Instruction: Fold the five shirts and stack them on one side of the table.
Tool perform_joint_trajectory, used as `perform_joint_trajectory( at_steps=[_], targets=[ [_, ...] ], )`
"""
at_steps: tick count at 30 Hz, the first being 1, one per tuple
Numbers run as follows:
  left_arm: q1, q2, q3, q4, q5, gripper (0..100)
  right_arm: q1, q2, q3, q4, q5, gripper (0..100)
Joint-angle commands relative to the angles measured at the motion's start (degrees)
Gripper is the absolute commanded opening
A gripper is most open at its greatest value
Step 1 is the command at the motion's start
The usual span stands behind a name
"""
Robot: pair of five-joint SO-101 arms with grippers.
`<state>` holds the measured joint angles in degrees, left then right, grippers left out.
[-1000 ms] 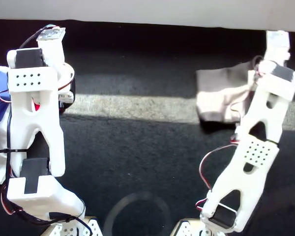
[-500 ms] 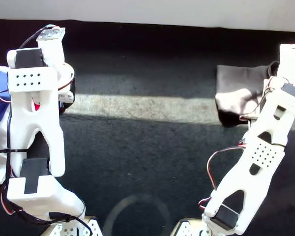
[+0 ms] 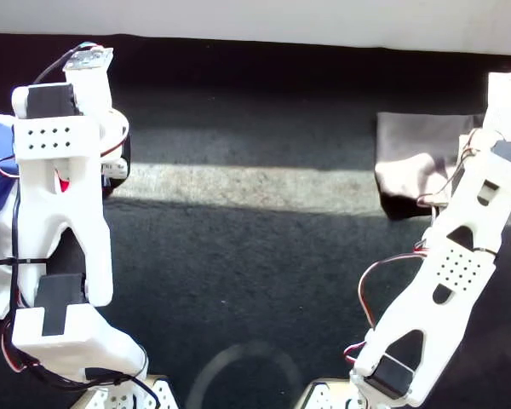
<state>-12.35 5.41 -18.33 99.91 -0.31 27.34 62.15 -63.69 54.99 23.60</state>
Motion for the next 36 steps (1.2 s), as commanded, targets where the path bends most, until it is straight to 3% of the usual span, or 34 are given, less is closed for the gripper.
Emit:
perform_joint_trajectory(
  at_steps=[1,4,8,15,21,27,36],
  targets=[
    [-0.66,-3.21,-1.54,-0.26,0.18,1,0.40,-8.66,-2.86,0.31,-5.89,25.5],
    [-2.86,-3.21,-5.05,-0.18,0.26,1,0.66,-12.62,-2.86,1.98,-11.78,25.5],
    [-9.10,-3.21,-10.95,0.88,0.09,2,0.04,-17.98,-2.86,11.47,-13.01,25.5],
    [-25.36,-2.95,-14.37,0.53,-1.32,24,-1.54,-24.92,-2.86,27.56,-13.01,25.5],
    [-36.26,-2.51,-14.73,-6.86,-8.53,23,-5.58,-29.14,-2.86,38.02,-12.57,25.5],
    [-36.70,-2.42,-6.73,-13.63,-15.12,23,-11.21,-33.71,-2.51,46.11,-12.57,25.5],
    [-36.26,-2.42,6.46,-31.56,-15.74,23,-11.91,-49.01,0.92,46.20,-12.66,25.5]
  ],
)
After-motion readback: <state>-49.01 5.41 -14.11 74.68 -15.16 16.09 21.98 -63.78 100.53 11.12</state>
